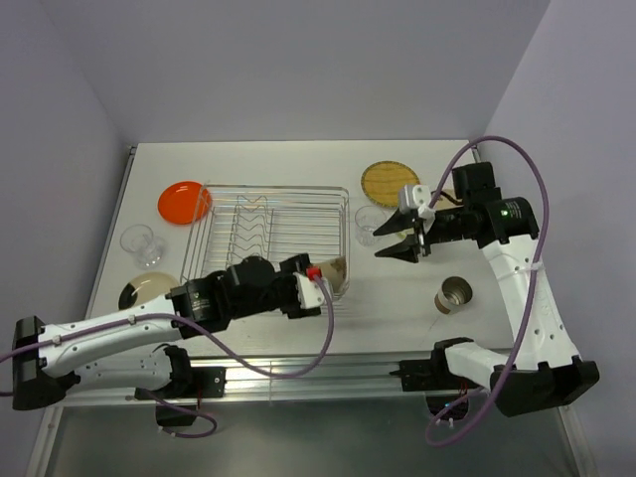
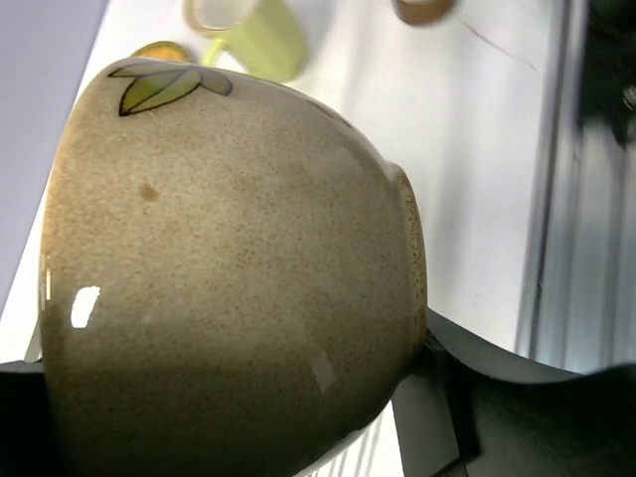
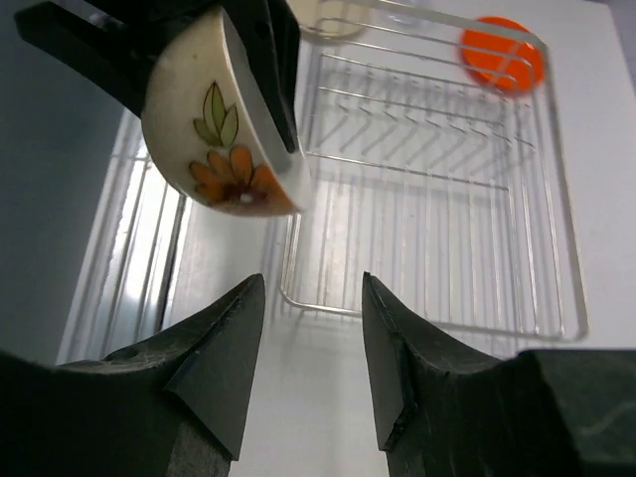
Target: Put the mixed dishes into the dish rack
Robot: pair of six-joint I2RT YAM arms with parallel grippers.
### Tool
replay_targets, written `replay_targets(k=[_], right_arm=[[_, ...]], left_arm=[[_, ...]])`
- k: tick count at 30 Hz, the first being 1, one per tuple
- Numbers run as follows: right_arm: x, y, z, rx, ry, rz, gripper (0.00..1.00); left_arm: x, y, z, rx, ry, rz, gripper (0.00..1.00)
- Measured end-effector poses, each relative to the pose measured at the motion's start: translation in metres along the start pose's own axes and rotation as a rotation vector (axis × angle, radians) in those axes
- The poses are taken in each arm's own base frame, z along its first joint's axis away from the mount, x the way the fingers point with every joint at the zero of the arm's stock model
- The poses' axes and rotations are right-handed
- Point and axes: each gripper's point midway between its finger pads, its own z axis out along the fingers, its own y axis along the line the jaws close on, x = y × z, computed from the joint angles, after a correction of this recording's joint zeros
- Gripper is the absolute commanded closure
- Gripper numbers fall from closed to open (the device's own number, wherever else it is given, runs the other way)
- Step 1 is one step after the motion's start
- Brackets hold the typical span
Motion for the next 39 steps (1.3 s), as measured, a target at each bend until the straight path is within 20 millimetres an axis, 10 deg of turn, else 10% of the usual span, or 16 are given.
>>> replay_targets(k=[7,15,39], right_arm=[[0.025,-0.037,-0.033,0.203,-0.047,0.167,0.49],[0.067,-0.029,-0.038,0.263,-0.085,0.349,0.49],[0.083,-0.005,-0.035,0.302,-0.179,0.408,0.50]], left_arm=[[0.005,0.089,0.010,-0.183,-0.115,-0.289,0.60],[0.043,0.170,0.033,-0.285,-0.237,-0.718,0.61],[0.119,0.158,0.124,0.018,-0.224,-1.512,0.62]])
